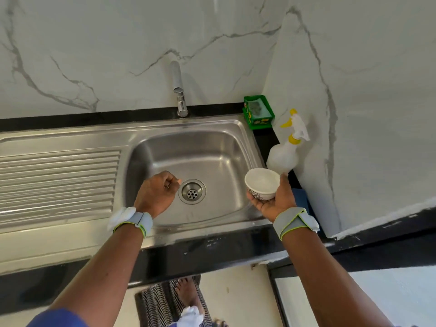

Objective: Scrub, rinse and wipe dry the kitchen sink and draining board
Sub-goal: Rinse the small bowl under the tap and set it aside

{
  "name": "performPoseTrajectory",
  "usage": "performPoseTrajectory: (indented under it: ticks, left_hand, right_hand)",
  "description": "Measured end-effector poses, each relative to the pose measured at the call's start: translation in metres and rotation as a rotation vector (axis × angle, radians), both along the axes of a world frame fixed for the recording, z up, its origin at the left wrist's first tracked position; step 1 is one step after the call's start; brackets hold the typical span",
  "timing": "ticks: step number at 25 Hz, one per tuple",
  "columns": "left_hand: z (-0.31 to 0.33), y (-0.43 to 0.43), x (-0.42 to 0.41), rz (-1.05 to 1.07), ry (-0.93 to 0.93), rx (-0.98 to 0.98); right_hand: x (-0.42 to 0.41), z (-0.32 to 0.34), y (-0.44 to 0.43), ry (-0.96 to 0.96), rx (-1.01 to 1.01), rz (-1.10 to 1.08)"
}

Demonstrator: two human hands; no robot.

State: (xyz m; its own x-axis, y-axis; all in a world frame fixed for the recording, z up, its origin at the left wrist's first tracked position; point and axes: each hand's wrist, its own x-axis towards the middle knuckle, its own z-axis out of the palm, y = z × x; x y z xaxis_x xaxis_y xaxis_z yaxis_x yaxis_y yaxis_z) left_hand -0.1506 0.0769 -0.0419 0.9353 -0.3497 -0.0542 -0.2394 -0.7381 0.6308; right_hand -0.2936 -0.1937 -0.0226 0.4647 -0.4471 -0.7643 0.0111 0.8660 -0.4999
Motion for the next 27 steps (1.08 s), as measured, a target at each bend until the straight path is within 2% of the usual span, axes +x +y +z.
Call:
performPoseTrajectory:
  ticks: [4,9,15,22,25,27]
  left_hand:
    - [0.003,0.015,-0.039,0.048,-0.001,0.014]
    - [0.009,0.039,-0.080,0.137,-0.008,-0.065]
    - [0.012,0.075,-0.116,0.238,0.002,-0.109]
    - [0.013,0.121,-0.111,0.277,-0.021,-0.144]
    - [0.012,0.141,-0.098,0.263,-0.025,-0.187]
    - [0.012,0.153,-0.086,0.253,-0.018,-0.217]
  right_hand:
    - [-0.033,0.000,0.006,0.003,-0.019,0.022]
    - [-0.061,0.000,0.019,0.012,-0.056,0.055]
    - [-0.073,-0.003,0.032,-0.016,-0.177,0.083]
    - [-0.081,-0.005,0.052,0.115,-0.736,0.159]
    - [-0.081,-0.018,0.065,0.290,-1.117,0.243]
    - [-0.081,-0.021,0.081,0.371,-1.263,0.266]
